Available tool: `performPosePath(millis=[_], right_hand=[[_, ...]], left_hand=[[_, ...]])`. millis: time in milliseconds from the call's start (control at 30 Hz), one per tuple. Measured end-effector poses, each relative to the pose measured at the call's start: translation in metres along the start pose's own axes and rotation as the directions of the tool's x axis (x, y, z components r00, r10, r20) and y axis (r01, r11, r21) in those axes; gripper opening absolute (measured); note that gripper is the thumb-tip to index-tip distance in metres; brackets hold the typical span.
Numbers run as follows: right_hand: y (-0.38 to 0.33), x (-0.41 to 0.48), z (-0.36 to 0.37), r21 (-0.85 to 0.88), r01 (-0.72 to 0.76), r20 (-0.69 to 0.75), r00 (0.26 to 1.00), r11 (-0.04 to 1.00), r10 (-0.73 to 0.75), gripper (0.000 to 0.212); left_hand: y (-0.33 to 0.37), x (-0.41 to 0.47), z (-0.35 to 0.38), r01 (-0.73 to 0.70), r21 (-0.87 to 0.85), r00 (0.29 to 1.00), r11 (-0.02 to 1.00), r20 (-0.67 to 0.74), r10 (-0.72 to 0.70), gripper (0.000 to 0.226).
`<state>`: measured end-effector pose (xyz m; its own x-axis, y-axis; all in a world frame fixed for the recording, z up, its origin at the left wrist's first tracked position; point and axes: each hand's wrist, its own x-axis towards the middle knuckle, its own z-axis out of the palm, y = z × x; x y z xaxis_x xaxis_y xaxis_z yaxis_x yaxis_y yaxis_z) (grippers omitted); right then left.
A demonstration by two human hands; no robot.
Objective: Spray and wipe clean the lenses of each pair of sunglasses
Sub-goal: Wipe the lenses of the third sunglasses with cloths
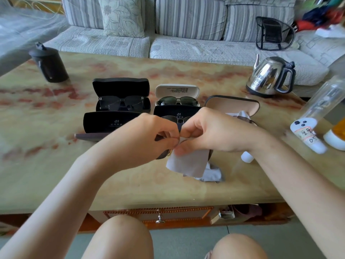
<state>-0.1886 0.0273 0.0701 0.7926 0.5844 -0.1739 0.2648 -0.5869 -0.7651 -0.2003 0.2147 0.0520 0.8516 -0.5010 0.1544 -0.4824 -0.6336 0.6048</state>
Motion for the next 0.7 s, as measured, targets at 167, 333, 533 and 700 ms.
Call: performPosePath(millis=[167, 333, 533, 700], right_hand=[[0.006, -0.006, -0.008, 0.122, 0.016, -0.022, 1.000, 0.992, -0.013, 0.015], [0.018, -0.020, -0.019, 0.227, 0.011, -0.016, 1.000, 0.974, -0.008, 0.017], [0.023, -0.031, -0.025, 0.267, 0.005, 0.037, 0.999, 0.964, -0.016, 0.021], [0.018, -0.024, -0.019, 0.133, -0.032, 0.043, 0.999, 0.991, 0.027, 0.017]], left_hand=[[0.001, 0.000, -0.003, -0.010, -0.029, 0.999, 1.000, -0.031, 0.009, 0.011], [0.001, -0.002, -0.011, -0.008, -0.099, 1.000, 0.995, -0.006, 0.008, 0.012], [-0.008, -0.003, -0.023, 0.020, -0.200, 1.000, 0.980, 0.027, -0.015, 0.014], [0.000, -0.005, -0.016, 0.009, -0.106, 1.000, 0.994, -0.010, -0.011, 0.015]])
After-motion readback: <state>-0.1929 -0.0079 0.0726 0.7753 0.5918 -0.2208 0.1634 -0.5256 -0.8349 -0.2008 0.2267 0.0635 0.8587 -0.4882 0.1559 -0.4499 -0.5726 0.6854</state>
